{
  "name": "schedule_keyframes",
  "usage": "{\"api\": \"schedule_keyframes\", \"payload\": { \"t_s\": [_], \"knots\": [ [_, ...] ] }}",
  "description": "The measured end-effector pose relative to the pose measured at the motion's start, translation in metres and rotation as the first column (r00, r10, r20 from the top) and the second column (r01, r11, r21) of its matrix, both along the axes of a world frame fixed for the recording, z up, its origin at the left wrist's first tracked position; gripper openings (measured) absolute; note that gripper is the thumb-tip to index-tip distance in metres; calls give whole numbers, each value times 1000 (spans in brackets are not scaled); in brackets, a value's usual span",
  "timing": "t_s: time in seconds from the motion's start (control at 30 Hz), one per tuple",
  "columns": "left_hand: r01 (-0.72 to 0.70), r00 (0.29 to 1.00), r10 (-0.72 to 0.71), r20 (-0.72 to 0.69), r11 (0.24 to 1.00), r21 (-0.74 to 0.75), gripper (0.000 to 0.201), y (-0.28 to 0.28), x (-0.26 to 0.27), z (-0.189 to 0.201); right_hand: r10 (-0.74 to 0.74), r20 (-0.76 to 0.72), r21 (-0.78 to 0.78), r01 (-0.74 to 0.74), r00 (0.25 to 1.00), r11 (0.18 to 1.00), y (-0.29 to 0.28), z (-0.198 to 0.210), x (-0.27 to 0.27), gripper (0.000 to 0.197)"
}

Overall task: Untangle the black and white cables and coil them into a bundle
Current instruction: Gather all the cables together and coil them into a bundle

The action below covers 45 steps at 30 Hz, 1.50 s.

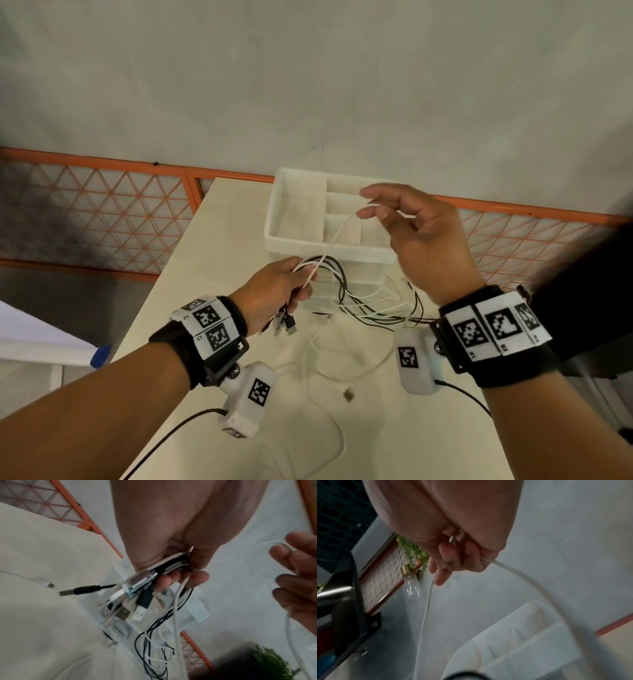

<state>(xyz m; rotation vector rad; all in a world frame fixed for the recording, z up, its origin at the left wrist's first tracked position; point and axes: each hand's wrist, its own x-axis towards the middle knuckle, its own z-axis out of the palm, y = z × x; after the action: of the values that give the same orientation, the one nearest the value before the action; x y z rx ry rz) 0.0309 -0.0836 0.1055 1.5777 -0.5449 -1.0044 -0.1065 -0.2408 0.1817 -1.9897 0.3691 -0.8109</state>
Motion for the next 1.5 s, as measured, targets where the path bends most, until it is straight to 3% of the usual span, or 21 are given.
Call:
{"api": "schedule_keyframes", "payload": {
  "t_s": [0.3,0.4,0.53,0.63,0.67,0.73,0.8,0.87,1.0,1.1,1.2,1.23,1.27,1.4,1.47,1.5],
  "knots": [
    [-64,978,55,-199,997,-38,23,13,8,-9,-237,153,5,239,959,971,-29,-10,-10,30],
    [-76,989,67,-130,995,-59,20,18,12,-8,-332,-86,-147,318,939,937,-51,-31,-19,28],
    [-79,997,80,14,995,-59,20,25,20,-1,-499,-495,-340,370,711,864,-76,-72,-42,15],
    [-55,997,54,53,998,10,19,28,25,-3,-506,-659,-359,358,557,862,-80,-79,-50,34],
    [-39,997,35,66,998,48,19,28,26,-5,-481,-688,-341,343,544,875,-82,-76,-50,40],
    [-1,995,-12,95,991,131,22,30,27,-12,-470,-630,-257,405,618,877,-85,-64,-49,46],
    [38,989,-66,130,978,205,26,30,26,-17,-537,-443,-177,517,718,837,-84,-51,-48,33],
    [63,984,-99,146,970,233,34,30,23,-18,-574,-281,-166,550,769,819,-79,-42,-46,18],
    [9,998,-19,61,987,162,43,29,20,-15,-540,-159,-188,512,826,838,-79,-47,-47,12],
    [-28,998,21,64,993,112,37,32,22,-15,-476,-352,-166,447,806,879,-82,-76,-53,19],
    [-33,989,21,147,996,78,31,37,25,-20,-315,-718,-174,278,621,945,-74,-117,-64,55],
    [-31,985,18,174,997,72,29,38,25,-20,-263,-780,-150,238,568,960,-68,-127,-64,63],
    [-20,980,5,197,997,75,28,39,24,-20,-208,-801,-107,209,562,972,-58,-130,-61,68],
    [101,941,-142,306,984,146,35,37,13,-17,91,-635,84,-49,767,995,3,-115,-32,79],
    [199,907,-248,340,965,173,38,33,3,-14,264,-567,213,-171,780,962,35,-110,-15,77],
    [230,897,-280,343,957,179,36,32,-1,-12,308,-568,259,-190,763,947,44,-112,-8,63]
  ]
}}
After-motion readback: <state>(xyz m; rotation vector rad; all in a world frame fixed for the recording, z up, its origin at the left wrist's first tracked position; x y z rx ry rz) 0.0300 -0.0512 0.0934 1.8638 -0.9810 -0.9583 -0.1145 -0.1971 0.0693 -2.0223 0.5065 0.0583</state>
